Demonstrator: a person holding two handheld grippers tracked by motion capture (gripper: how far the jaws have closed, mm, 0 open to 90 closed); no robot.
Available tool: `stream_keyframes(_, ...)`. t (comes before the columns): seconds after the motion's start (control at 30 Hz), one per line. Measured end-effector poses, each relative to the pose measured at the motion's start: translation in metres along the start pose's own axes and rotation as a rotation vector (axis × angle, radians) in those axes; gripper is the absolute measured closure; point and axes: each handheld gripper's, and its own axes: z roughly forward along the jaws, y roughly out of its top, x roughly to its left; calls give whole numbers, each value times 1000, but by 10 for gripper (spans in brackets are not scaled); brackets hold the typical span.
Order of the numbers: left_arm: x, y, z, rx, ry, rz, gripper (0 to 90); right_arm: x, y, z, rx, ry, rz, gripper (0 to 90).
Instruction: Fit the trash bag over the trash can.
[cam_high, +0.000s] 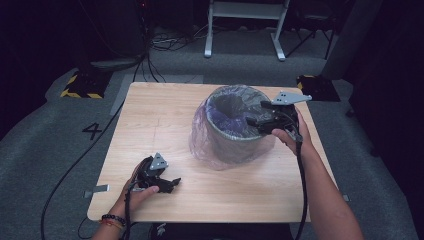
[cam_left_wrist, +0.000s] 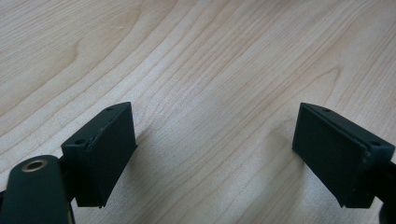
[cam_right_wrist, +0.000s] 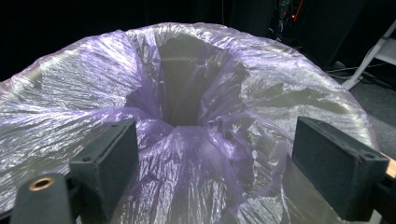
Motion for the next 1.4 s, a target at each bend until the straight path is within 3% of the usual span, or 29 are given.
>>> stream_keyframes(0.7, 0, 0, 0, 0, -1, 2, 131, 4, 12, 15, 208, 48, -27, 133)
stream_keyframes(0.9, 0, 0, 0, 0, -3, 3, 131, 9, 15, 25, 313, 73, -56, 93)
stream_keyframes(1.4, 0, 0, 0, 0, -3, 2, 131, 5, 18, 32, 434, 92, 11, 53)
